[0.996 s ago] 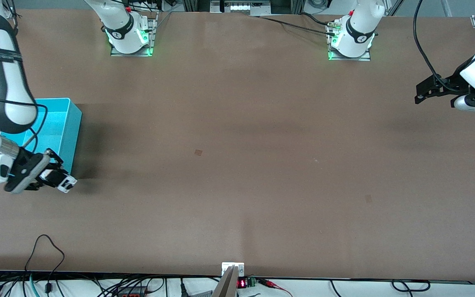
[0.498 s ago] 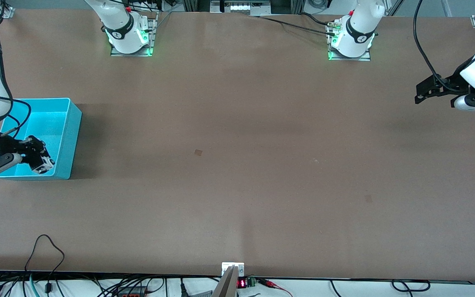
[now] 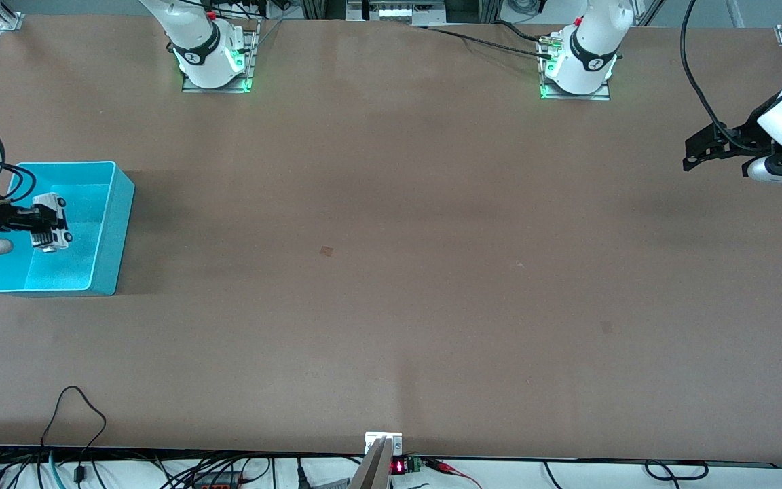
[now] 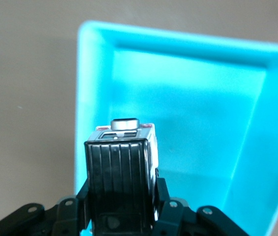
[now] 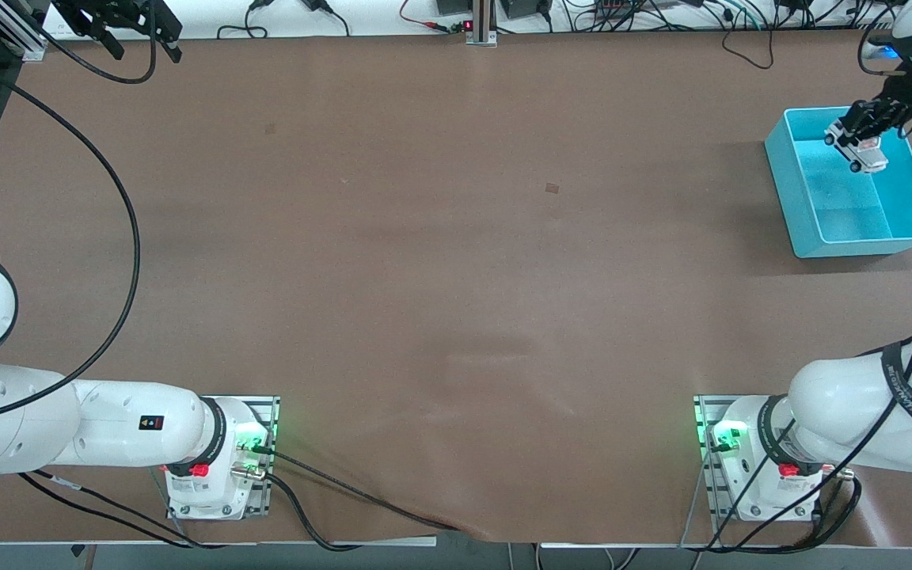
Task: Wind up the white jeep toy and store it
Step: 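Carry the jeep over the cyan bin and lower it inside, then open the right gripper to release the jeep in the bin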
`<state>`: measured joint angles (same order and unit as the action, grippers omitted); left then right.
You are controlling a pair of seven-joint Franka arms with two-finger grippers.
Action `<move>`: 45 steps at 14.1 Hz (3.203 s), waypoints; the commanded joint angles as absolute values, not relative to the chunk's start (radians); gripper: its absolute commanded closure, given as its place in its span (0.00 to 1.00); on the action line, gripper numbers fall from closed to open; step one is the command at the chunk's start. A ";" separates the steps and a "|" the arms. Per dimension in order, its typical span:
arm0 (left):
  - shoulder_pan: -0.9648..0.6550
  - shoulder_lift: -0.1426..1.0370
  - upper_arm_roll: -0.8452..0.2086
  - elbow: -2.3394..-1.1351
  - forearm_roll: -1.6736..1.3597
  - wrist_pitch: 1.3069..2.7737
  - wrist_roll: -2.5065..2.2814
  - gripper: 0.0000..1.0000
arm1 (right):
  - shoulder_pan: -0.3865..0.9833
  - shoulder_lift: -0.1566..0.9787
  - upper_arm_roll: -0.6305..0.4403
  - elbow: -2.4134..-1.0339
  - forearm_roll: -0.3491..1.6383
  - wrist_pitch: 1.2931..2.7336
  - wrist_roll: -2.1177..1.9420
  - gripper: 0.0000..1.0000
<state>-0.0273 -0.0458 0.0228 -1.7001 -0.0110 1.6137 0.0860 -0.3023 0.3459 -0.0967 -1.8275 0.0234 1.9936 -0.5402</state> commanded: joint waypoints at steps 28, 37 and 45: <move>-0.029 -0.049 0.021 -1.683 0.005 1.569 0.089 0.00 | -0.364 0.396 -0.107 -2.157 -0.018 2.497 -0.419 0.19; -0.031 -0.049 0.021 -1.681 0.006 1.559 0.089 0.00 | -0.285 0.247 -0.100 -2.092 -0.025 2.347 -0.433 0.00; -0.031 -0.049 0.018 -1.681 0.005 1.554 0.089 0.00 | -0.123 0.098 -0.100 -1.973 -0.025 2.133 -0.442 0.00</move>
<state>-0.0281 -0.0458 0.0226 -1.6999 -0.0109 1.5774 0.0859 -0.1534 0.1073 -0.0942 -2.0182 -0.0076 2.1996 -0.4440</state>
